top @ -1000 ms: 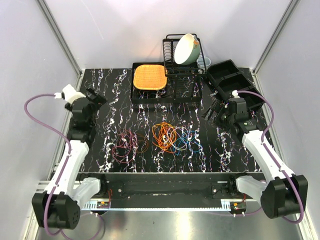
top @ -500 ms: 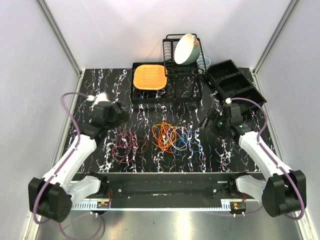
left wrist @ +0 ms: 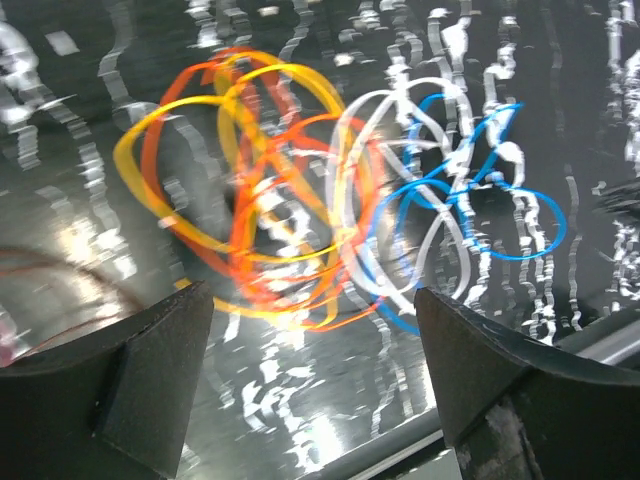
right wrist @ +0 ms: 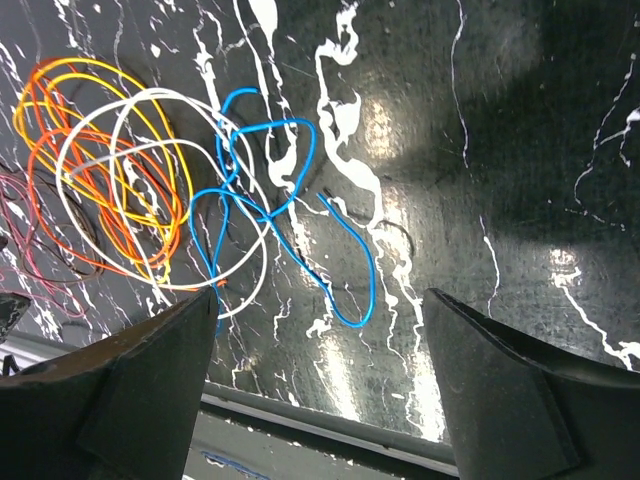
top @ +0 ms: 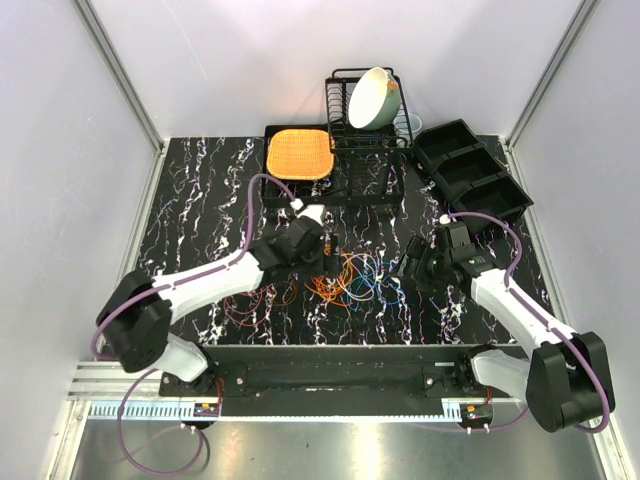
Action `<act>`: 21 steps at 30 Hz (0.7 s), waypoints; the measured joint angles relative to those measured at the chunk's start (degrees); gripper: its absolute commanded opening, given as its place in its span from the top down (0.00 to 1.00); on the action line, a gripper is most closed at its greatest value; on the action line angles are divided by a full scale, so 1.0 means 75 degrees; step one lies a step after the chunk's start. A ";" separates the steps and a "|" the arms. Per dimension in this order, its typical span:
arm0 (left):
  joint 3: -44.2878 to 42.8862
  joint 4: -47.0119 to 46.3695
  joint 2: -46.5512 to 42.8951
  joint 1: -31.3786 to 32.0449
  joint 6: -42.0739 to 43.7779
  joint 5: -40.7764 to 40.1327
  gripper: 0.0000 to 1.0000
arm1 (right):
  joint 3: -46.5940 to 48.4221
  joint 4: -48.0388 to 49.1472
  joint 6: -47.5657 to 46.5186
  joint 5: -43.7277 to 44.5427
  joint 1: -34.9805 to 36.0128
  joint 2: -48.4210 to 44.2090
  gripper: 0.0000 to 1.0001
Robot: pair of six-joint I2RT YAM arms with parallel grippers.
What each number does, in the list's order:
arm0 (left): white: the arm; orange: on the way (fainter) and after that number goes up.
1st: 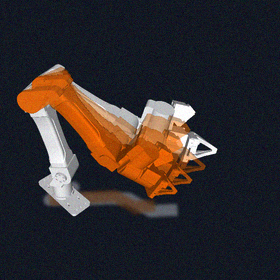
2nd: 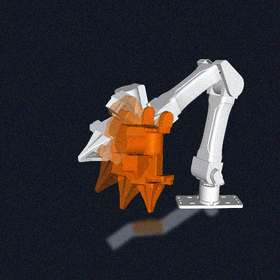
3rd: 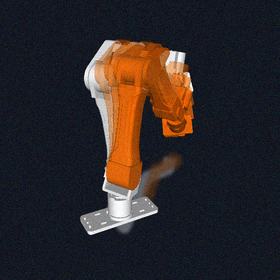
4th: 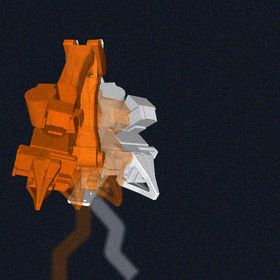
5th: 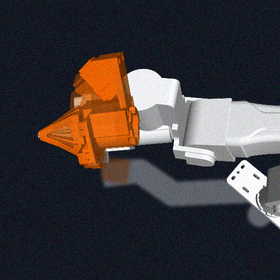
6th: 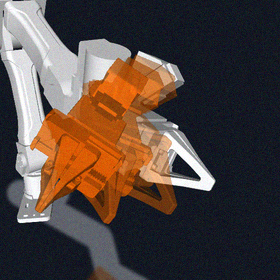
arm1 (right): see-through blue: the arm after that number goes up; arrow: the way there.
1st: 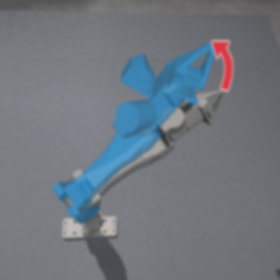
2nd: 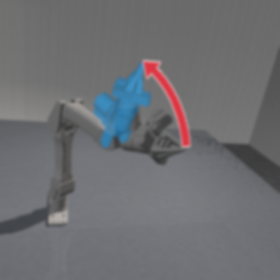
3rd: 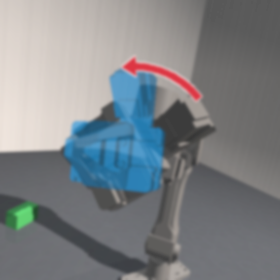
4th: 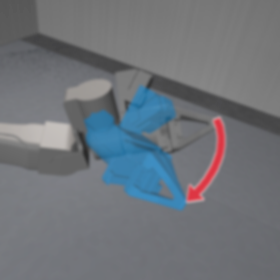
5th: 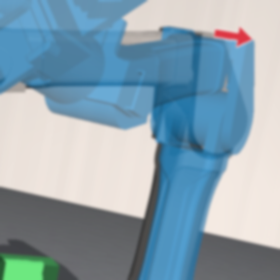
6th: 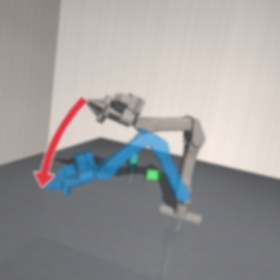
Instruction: Untangle the cables
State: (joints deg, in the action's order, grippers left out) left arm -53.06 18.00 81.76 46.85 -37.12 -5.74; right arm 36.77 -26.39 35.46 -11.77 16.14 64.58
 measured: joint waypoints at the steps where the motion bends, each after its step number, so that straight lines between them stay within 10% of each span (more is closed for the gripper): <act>1: -0.0137 -0.0052 0.0166 0.0102 -0.0035 0.0000 0.17 | -0.0035 0.0006 0.0003 -0.0015 0.0003 0.0000 0.14; 21: -0.0635 -0.0493 0.1623 0.0388 -0.0323 0.0023 0.46 | -0.0423 0.0446 0.0172 -0.0251 0.0149 0.0624 0.18</act>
State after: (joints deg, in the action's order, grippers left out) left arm -57.82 14.31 93.93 49.76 -39.55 -5.56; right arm 33.61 -23.05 36.75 -13.65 17.26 69.25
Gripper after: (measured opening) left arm 0.553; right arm 0.821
